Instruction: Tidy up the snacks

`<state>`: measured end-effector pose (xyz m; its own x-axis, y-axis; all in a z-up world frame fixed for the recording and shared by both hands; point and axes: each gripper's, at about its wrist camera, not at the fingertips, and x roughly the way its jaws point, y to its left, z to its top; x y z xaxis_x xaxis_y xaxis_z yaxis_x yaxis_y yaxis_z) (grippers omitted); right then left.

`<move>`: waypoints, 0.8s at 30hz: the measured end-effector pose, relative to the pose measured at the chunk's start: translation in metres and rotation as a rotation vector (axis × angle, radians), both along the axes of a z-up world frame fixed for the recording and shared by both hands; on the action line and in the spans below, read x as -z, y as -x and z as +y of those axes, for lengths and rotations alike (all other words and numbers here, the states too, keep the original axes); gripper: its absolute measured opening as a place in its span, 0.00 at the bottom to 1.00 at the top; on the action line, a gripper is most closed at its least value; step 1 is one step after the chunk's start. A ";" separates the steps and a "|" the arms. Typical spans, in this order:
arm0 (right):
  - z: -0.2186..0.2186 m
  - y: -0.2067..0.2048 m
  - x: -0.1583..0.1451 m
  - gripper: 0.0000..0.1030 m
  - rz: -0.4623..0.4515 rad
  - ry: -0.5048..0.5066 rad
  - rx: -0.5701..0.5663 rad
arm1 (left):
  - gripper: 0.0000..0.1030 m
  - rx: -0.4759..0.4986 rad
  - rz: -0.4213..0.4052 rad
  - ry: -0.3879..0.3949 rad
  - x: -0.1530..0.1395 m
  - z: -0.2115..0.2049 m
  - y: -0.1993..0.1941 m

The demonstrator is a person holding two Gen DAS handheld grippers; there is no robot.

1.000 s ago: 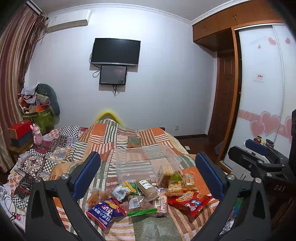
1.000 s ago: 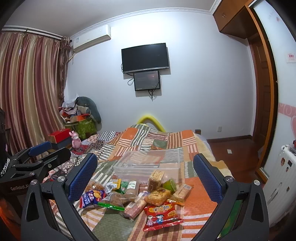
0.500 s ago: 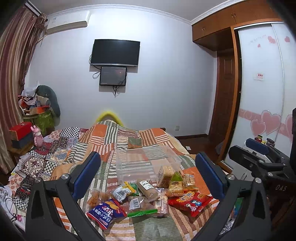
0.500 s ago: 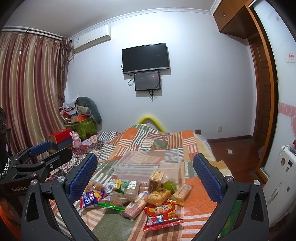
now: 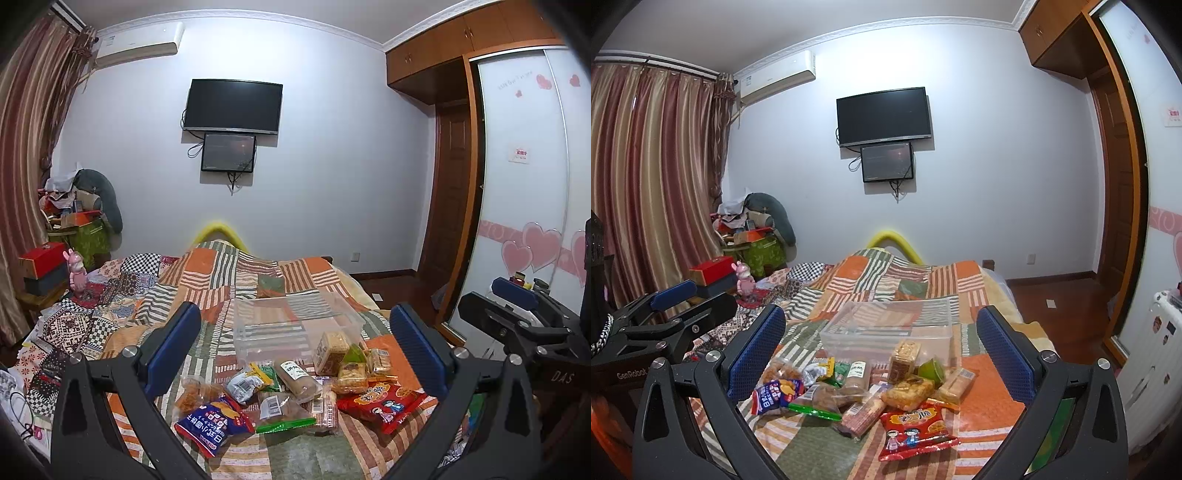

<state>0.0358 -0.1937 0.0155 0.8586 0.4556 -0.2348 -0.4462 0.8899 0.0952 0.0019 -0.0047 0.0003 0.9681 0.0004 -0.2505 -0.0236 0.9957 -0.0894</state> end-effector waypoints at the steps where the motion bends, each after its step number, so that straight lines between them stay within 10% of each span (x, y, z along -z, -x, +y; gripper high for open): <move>1: 0.000 0.000 0.000 1.00 0.000 0.000 0.000 | 1.00 0.000 0.000 0.000 0.000 0.000 0.000; 24: 0.005 -0.001 0.003 1.00 0.006 0.009 0.000 | 1.00 -0.005 0.016 0.005 0.008 0.008 -0.004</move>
